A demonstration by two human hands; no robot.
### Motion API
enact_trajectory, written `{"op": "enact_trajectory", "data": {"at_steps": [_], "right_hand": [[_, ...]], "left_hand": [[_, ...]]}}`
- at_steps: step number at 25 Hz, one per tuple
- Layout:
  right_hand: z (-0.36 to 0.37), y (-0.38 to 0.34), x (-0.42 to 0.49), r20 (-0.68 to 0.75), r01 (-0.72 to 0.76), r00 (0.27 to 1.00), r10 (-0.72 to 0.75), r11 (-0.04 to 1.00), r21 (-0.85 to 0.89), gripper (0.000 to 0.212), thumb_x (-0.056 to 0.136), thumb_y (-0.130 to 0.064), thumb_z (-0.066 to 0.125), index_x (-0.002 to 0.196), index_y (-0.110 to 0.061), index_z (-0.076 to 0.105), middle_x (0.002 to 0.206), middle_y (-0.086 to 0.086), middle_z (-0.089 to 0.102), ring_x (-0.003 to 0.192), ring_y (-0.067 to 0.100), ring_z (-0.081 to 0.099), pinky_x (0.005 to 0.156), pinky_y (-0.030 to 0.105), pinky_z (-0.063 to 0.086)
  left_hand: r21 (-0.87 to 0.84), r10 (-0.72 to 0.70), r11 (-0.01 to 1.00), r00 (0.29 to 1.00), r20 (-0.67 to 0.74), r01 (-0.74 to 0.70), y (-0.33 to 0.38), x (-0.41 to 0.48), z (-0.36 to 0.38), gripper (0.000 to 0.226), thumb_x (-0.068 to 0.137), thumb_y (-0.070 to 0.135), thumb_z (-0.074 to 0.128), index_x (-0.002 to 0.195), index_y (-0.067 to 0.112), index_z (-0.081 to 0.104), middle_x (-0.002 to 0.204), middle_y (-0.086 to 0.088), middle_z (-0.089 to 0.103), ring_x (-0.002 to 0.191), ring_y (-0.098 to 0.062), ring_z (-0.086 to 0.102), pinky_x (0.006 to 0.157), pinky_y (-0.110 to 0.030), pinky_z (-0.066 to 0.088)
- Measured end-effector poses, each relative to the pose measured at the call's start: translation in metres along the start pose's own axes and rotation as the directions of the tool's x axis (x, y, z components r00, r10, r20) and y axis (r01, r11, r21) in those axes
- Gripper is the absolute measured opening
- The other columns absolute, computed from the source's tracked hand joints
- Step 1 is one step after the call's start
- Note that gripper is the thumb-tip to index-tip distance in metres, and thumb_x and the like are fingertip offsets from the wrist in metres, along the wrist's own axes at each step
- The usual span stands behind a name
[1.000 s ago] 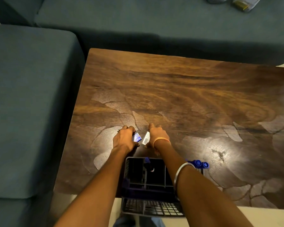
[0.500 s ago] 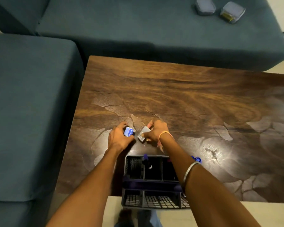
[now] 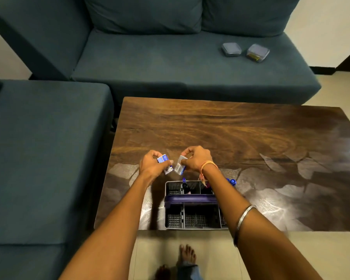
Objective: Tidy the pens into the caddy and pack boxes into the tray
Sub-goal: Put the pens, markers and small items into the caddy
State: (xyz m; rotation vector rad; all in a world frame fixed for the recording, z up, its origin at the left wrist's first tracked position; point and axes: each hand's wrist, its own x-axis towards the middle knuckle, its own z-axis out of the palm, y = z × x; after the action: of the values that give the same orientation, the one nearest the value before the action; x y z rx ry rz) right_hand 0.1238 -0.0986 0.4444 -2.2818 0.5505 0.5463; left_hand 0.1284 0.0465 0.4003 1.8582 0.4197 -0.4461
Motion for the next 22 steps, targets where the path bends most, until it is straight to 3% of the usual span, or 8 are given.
{"op": "enact_trajectory", "data": {"at_steps": [4, 8, 10, 13, 18, 21, 22], "right_hand": [[0.002, 0.004, -0.018, 0.015, -0.030, 0.999, 0.031, 0.999, -0.045, 0.020, 0.075, -0.016, 0.071, 0.096, -0.013, 0.071, 0.107, 0.012, 0.071, 0.103, 0.027, 0.066, 0.092, 0.032, 0.052], [0.019, 0.006, -0.021, 0.052, -0.006, 0.999, 0.013, 0.990, -0.142, 0.022, 0.073, -0.017, 0.070, 0.094, -0.009, 0.070, 0.109, 0.015, 0.071, 0.101, 0.032, 0.067, 0.090, 0.039, 0.055], [0.025, 0.009, -0.022, 0.068, 0.007, 0.998, 0.006, 0.982, -0.190, 0.015, 0.075, -0.016, 0.070, 0.090, -0.013, 0.069, 0.111, 0.015, 0.069, 0.104, 0.032, 0.065, 0.089, 0.036, 0.055], [0.035, 0.017, -0.020, 0.093, -0.001, 0.995, 0.021, 0.976, -0.216, 0.026, 0.073, -0.015, 0.073, 0.099, -0.009, 0.071, 0.112, 0.016, 0.069, 0.106, 0.032, 0.064, 0.090, 0.036, 0.054], [0.041, 0.020, -0.017, 0.110, -0.008, 0.993, 0.032, 0.977, -0.213, 0.028, 0.072, -0.020, 0.074, 0.097, -0.008, 0.072, 0.111, 0.015, 0.070, 0.104, 0.030, 0.065, 0.093, 0.037, 0.054], [0.038, 0.020, -0.020, 0.091, -0.012, 0.995, 0.032, 0.977, -0.213, 0.004, 0.074, -0.016, 0.069, 0.076, -0.015, 0.066, 0.110, 0.015, 0.070, 0.095, 0.028, 0.064, 0.090, 0.034, 0.053], [0.038, 0.020, -0.020, 0.079, -0.023, 0.996, 0.040, 0.978, -0.207, 0.011, 0.075, -0.014, 0.067, 0.066, -0.017, 0.061, 0.109, 0.014, 0.070, 0.088, 0.026, 0.061, 0.089, 0.033, 0.052]], "left_hand": [[0.182, 0.034, 0.983, 0.999, 0.006, -0.034, -0.006, -0.014, -0.005, 0.027, 0.062, 0.020, 0.083, 0.063, 0.023, 0.056, 0.075, -0.014, 0.070, 0.079, -0.031, 0.071, 0.074, -0.049, 0.059], [0.377, 0.016, 0.926, 1.000, -0.012, -0.011, -0.010, -0.030, 0.004, 0.013, 0.071, 0.023, 0.072, 0.068, 0.021, 0.059, 0.084, -0.009, 0.073, 0.083, -0.024, 0.069, 0.071, -0.027, 0.052], [0.438, 0.004, 0.899, 1.000, 0.013, -0.009, -0.017, -0.031, 0.008, 0.012, 0.070, 0.023, 0.069, 0.064, 0.020, 0.059, 0.083, -0.008, 0.073, 0.084, -0.025, 0.069, 0.071, -0.029, 0.053], [0.473, -0.028, 0.881, 0.999, 0.046, 0.003, -0.026, -0.028, 0.011, 0.011, 0.070, 0.020, 0.069, 0.062, 0.018, 0.063, 0.079, -0.008, 0.072, 0.082, -0.025, 0.069, 0.076, -0.036, 0.058], [0.460, -0.047, 0.888, 0.997, 0.060, 0.015, -0.033, -0.024, 0.014, 0.018, 0.073, 0.021, 0.071, 0.057, 0.016, 0.063, 0.076, -0.009, 0.072, 0.078, -0.023, 0.069, 0.075, -0.035, 0.059], [0.459, -0.035, 0.888, 0.998, 0.054, 0.007, -0.033, -0.024, 0.014, 0.016, 0.072, 0.017, 0.066, 0.057, 0.018, 0.062, 0.075, -0.007, 0.072, 0.080, -0.022, 0.069, 0.075, -0.030, 0.057], [0.455, -0.037, 0.890, 0.998, 0.051, 0.010, -0.033, -0.025, 0.014, 0.015, 0.072, 0.016, 0.065, 0.057, 0.018, 0.062, 0.074, -0.006, 0.072, 0.080, -0.022, 0.069, 0.075, -0.030, 0.056]]}}
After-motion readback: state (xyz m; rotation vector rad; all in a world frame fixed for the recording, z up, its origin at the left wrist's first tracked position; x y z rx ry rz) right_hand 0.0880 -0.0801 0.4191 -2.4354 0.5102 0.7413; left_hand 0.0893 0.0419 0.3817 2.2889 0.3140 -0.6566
